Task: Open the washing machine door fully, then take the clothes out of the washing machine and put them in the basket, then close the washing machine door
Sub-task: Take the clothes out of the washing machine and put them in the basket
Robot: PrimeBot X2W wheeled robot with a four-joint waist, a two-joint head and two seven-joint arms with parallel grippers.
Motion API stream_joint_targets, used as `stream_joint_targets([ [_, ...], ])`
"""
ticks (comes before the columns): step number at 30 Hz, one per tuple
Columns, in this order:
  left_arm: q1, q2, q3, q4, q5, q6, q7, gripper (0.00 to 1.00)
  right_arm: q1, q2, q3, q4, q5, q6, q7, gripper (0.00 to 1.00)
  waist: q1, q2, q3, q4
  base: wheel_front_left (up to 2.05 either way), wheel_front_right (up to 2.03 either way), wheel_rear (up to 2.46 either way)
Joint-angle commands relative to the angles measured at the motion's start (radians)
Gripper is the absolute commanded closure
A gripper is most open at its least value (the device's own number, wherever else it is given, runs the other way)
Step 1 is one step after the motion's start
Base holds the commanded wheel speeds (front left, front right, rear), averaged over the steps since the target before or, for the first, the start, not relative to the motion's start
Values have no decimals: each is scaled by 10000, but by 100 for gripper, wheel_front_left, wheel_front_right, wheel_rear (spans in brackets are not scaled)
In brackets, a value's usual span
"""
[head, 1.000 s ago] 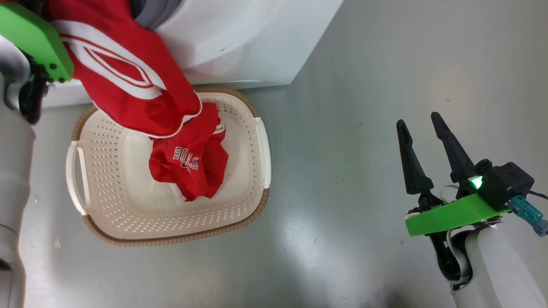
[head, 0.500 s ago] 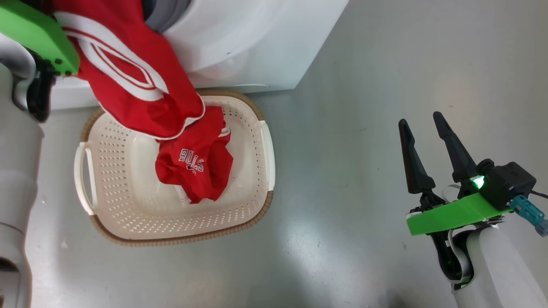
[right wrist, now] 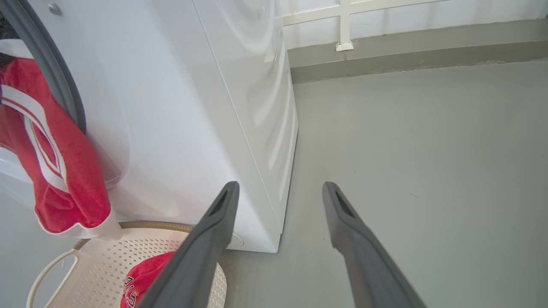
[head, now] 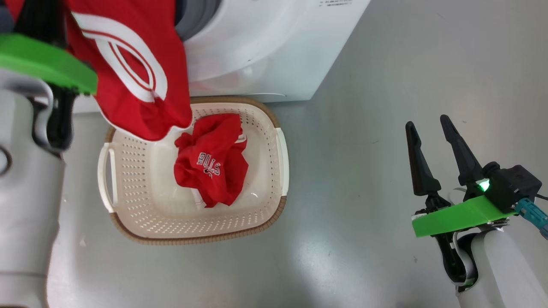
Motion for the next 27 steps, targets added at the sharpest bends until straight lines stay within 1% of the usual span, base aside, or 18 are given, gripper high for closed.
stream_joint_targets([
  [1, 557, 471, 533, -785, 252, 114, -104, 100, 301, 3, 173, -211, -52, 48, -65, 0, 0, -1, -90, 95, 0, 0, 0],
  [8, 2242, -32, 1871, -3219, 1022, 102, -105, 100, 406, 3, 113, -190, -107, 48, -65, 0, 0, -1, -241, 289, 0, 0, 0],
  [13, 3169, -480, 2503, -4867, 1470, 22, -106, 100, 452, 3, 95, -184, -122, 48, -65, 0, 0, -1, -296, 377, 0, 0, 0],
  [20, 4434, -978, 2912, -6752, 1754, -58, -106, 100, 471, 3, 93, -179, -121, 48, -65, 0, 0, -1, -334, 420, 0, 0, 0],
  [21, 4770, -1113, 2954, -7270, 1766, -69, -106, 100, 481, 3, 89, -177, -124, 48, -65, 0, 0, -1, -334, 435, 0, 0, 0],
  [22, 4770, -1113, 2954, -7270, 1766, -69, -106, 100, 481, 3, 89, -177, -124, 48, -65, 0, 0, -1, -334, 435, 0, 0, 0],
  [27, 5622, -1365, 2939, -8413, 1810, -83, -106, 100, 489, 3, 95, -159, -123, 48, -65, 0, 0, -1, -344, 463, 0, 0, 0],
])
